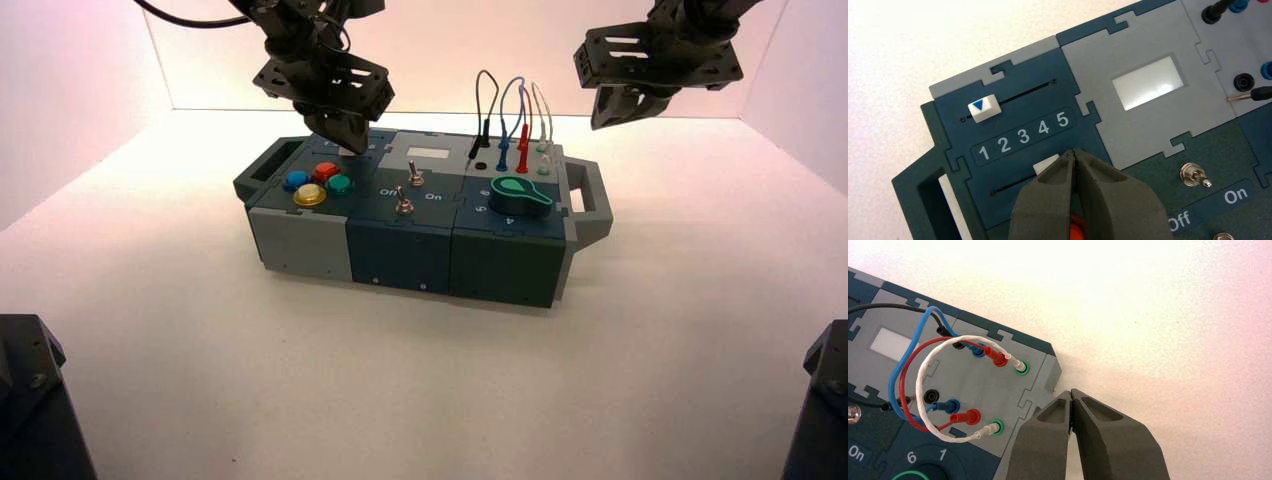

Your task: Move the bottom slider to position 3.

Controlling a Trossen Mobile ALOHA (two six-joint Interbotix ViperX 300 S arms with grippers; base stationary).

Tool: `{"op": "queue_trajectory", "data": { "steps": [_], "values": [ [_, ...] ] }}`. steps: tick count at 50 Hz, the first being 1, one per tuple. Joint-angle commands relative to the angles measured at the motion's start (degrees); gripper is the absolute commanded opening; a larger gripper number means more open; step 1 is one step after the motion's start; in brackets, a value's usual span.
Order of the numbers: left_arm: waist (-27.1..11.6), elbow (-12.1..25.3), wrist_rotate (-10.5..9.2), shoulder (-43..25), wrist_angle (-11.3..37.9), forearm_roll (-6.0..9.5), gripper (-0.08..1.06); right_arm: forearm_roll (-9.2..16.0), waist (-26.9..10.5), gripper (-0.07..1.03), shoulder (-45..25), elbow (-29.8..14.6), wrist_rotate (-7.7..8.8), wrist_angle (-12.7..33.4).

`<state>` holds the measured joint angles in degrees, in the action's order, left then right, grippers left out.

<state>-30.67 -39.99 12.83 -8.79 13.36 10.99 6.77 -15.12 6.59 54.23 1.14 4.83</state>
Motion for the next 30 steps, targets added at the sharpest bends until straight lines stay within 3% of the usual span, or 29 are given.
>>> {"op": "queue_trajectory", "data": {
  "steps": [1, 30],
  "values": [
    [0.4, 0.7, 0.26, 1.7, -0.4, -0.18, -0.03, -0.1, 0.1, -0.02, 0.5, -1.5, 0.09, -0.3],
    [1.1, 0.3, 0.26, 2.0, -0.4, -0.18, -0.03, -0.2, 0.1, -0.02, 0.1, -1.9, 0.09, 0.4]
  ]
}}
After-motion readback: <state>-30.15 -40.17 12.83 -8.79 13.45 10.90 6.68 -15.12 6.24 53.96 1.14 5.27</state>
